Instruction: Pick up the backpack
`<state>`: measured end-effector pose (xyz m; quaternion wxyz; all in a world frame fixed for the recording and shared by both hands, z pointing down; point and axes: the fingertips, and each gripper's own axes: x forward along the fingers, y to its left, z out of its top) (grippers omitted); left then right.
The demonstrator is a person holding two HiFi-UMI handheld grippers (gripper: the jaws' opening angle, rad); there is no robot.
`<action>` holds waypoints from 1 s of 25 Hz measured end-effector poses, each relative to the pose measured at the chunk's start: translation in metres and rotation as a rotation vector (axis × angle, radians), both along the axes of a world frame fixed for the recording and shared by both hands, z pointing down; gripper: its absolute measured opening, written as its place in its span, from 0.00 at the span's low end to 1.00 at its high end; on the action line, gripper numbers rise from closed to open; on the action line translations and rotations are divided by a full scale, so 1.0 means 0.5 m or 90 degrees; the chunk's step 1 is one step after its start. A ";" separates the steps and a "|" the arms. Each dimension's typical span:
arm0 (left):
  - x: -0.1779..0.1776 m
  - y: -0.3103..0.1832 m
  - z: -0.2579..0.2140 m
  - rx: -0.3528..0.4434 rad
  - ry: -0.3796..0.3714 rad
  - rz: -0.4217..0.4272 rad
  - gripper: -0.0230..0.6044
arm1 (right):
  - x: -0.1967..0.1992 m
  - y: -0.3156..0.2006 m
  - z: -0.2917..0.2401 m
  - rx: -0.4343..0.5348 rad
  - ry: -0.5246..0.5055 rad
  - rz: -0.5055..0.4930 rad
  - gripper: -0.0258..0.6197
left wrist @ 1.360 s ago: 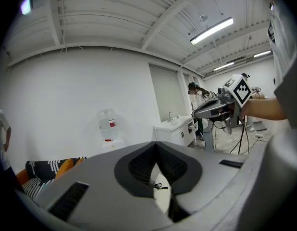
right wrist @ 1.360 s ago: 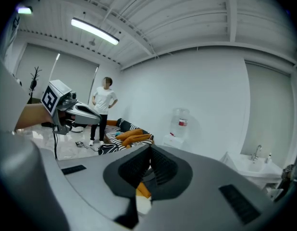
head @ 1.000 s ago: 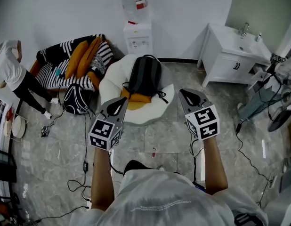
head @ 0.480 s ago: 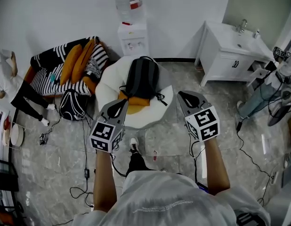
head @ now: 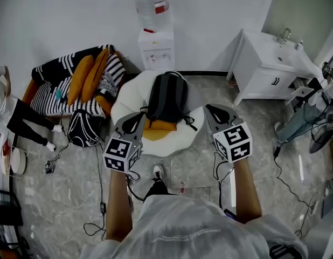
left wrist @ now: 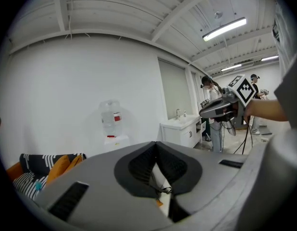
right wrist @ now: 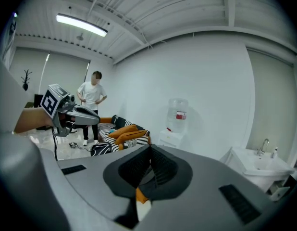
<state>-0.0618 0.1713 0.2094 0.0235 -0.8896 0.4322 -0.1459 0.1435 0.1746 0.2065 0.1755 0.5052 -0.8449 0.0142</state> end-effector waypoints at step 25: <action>-0.080 -0.351 0.080 -0.054 -0.018 0.052 0.05 | -0.103 -0.319 0.052 -0.060 0.036 0.058 0.04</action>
